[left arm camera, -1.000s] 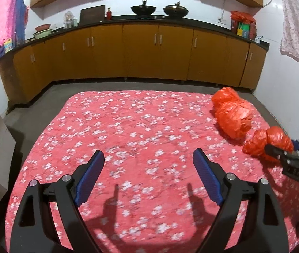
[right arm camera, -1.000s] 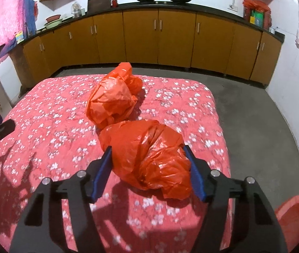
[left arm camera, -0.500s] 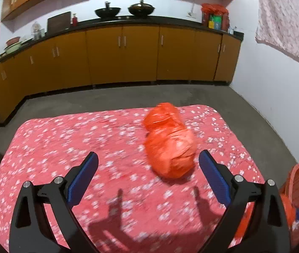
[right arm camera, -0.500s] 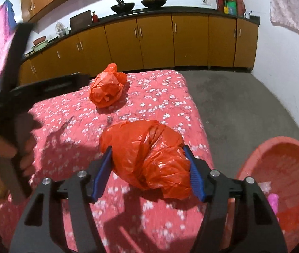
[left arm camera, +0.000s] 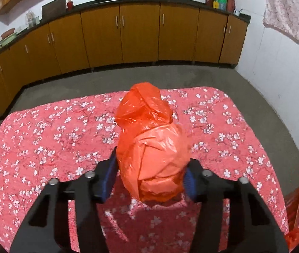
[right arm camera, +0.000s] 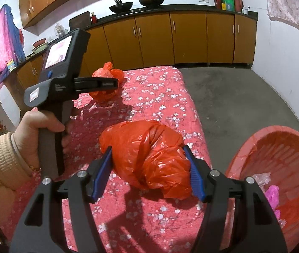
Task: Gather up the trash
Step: 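Grasp the large orange-red bag with the left tool while the right tool grasps the small one, then carry both orange-red bags over the basket and lower them in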
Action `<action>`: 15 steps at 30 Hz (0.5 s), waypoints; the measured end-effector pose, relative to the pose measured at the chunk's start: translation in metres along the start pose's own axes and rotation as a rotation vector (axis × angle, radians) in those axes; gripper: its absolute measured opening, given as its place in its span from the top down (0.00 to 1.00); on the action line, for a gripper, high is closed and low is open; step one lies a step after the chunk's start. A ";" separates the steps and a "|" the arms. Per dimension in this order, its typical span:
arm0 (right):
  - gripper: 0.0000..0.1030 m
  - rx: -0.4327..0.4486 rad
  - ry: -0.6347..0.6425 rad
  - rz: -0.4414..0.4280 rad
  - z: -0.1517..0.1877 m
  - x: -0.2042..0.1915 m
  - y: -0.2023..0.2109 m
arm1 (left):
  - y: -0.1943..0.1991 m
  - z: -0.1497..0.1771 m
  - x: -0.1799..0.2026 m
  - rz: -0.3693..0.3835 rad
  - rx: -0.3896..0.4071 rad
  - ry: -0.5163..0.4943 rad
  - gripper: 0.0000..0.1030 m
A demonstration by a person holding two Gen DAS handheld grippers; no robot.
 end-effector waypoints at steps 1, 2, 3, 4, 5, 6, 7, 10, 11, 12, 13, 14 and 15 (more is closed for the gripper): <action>0.39 0.001 0.001 -0.001 0.000 0.000 0.000 | 0.003 0.000 -0.002 -0.006 0.005 -0.003 0.55; 0.39 0.003 0.002 -0.002 0.000 0.000 0.000 | 0.006 0.001 -0.004 -0.007 0.009 -0.002 0.56; 0.39 0.005 0.004 -0.003 0.000 0.000 0.001 | 0.012 0.002 -0.007 -0.004 0.015 -0.002 0.57; 0.39 0.009 0.005 -0.005 0.000 0.000 0.002 | 0.017 0.004 -0.010 -0.005 0.022 -0.004 0.58; 0.39 0.010 0.006 -0.006 0.000 0.001 0.003 | 0.025 0.008 -0.013 -0.007 0.029 -0.011 0.59; 0.39 0.010 0.004 -0.009 0.001 0.000 0.004 | 0.029 0.011 -0.015 -0.007 0.032 -0.014 0.59; 0.39 0.010 0.003 -0.011 0.001 0.000 0.005 | 0.038 0.015 -0.019 -0.001 0.039 -0.014 0.60; 0.39 0.016 -0.005 -0.020 0.002 -0.003 0.012 | 0.062 0.026 -0.025 0.013 0.053 -0.014 0.60; 0.39 0.021 -0.005 -0.022 0.003 -0.005 0.015 | 0.074 0.033 -0.029 0.021 0.058 -0.013 0.60; 0.39 0.026 -0.004 -0.024 0.003 -0.007 0.020 | 0.081 0.037 -0.031 0.022 0.063 -0.012 0.60; 0.39 0.032 -0.003 -0.026 0.003 -0.009 0.024 | 0.092 0.043 -0.034 0.024 0.071 -0.010 0.60; 0.39 0.036 -0.003 -0.026 0.003 -0.011 0.028 | 0.100 0.047 -0.036 0.028 0.078 -0.006 0.60; 0.39 0.040 -0.005 -0.026 0.003 -0.012 0.033 | 0.113 0.054 -0.039 0.027 0.084 -0.006 0.60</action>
Point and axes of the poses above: each gripper's, at about its wrist camera, not at the fingertips, and y roughly against the way its jaws point, x to its right, z to its underside, the point moved 7 cm from there along -y, roughly the way its jaws point, and after that the axes turned 5 degrees about z, right-handed, at the moved point
